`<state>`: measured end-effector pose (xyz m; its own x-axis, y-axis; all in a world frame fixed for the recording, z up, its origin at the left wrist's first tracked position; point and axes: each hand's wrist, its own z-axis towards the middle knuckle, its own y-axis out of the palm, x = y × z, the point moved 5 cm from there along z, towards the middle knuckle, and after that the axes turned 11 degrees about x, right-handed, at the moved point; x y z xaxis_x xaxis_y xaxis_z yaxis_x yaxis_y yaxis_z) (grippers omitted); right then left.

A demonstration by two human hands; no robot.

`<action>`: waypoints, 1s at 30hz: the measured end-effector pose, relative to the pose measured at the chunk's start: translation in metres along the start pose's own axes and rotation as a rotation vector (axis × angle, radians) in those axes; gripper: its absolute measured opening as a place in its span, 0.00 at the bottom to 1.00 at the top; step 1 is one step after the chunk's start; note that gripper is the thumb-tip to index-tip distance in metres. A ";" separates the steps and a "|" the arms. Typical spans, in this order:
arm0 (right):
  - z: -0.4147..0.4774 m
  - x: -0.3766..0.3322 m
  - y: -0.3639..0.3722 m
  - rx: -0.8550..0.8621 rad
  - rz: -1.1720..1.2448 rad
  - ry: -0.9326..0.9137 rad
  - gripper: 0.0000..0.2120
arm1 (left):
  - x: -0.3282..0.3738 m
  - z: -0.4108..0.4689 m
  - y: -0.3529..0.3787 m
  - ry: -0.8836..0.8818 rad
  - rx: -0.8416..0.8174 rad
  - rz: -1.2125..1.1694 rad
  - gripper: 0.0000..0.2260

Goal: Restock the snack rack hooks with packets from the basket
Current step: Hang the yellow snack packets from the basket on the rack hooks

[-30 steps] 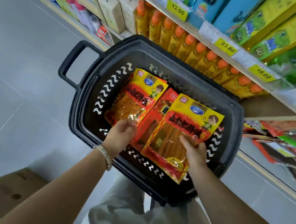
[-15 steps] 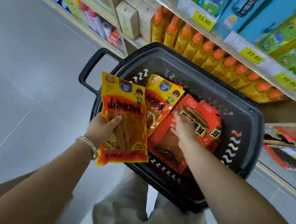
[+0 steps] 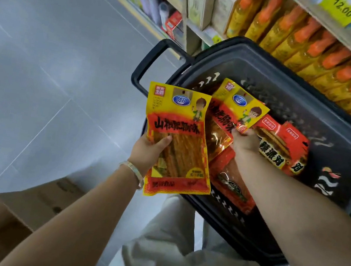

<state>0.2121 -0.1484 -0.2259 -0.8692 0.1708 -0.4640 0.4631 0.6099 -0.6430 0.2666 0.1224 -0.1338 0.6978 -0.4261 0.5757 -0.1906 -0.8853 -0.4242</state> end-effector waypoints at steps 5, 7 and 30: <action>-0.029 0.007 -0.041 0.019 0.160 -0.009 0.16 | 0.018 -0.018 0.003 -0.049 -0.152 -0.108 0.04; -0.045 0.011 -0.063 0.045 0.262 0.015 0.18 | 0.032 -0.026 0.004 -0.032 -0.213 -0.147 0.06; -0.188 0.164 -0.552 0.753 0.530 -0.707 0.15 | 0.157 -0.427 0.181 1.209 -0.389 -0.024 0.10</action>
<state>-0.2180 -0.3115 0.1673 -0.3549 -0.3483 -0.8676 0.9324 -0.0642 -0.3556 0.0466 -0.1843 0.1777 -0.3296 -0.1252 0.9358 -0.5189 -0.8040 -0.2904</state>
